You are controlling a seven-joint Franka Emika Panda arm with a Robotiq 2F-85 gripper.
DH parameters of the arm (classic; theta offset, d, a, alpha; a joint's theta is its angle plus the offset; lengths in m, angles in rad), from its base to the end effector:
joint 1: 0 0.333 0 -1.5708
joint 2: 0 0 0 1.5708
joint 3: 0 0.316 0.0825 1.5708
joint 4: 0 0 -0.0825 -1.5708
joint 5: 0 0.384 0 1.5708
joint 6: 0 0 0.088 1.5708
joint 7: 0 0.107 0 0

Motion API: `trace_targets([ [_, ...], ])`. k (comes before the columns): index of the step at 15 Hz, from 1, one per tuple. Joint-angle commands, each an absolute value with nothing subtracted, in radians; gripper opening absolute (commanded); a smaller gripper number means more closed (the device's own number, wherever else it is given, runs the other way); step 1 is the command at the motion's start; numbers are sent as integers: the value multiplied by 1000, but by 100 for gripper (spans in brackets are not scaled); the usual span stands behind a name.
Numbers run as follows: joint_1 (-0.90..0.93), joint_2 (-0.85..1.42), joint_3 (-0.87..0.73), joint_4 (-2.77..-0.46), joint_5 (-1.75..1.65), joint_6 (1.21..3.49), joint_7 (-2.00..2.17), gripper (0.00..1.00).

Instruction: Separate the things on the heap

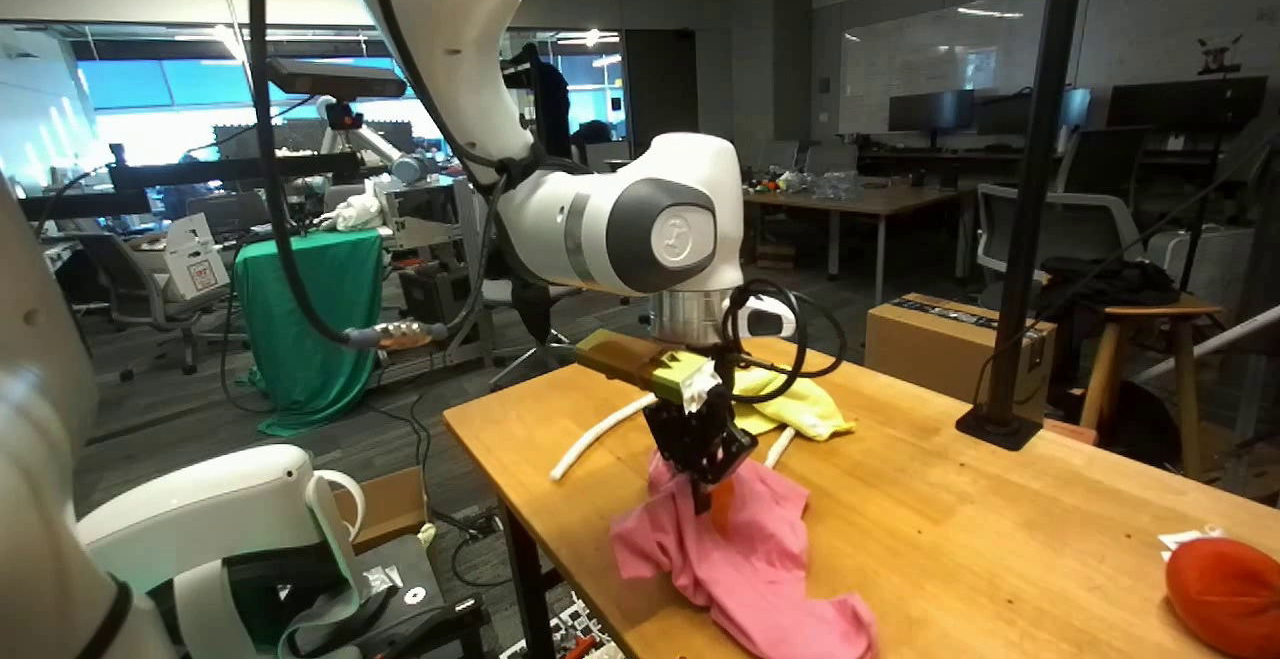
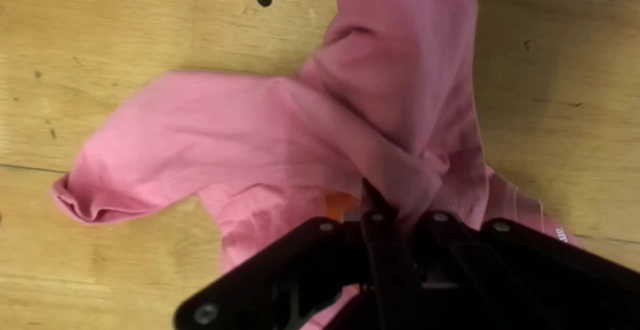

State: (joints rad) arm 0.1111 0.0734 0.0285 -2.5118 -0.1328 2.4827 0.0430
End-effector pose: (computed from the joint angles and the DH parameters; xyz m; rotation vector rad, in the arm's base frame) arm 0.4503 0.0640 0.2441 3.0393 0.3139 -0.1453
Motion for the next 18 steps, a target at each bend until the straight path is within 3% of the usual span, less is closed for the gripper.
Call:
trace_targets([
  [1, 99, 43, 73, -2523, 5, 2449, -125, 6],
  [14, 90, 61, 86, -2506, 50, 2323, -215, 5],
  [15, 91, 63, 87, -2504, 47, 2324, -218, 35],
  [16, 90, 64, 87, -2504, 49, 2330, -221, 35],
  [18, 91, 66, 88, -2499, 52, 2330, -229, 49],
])
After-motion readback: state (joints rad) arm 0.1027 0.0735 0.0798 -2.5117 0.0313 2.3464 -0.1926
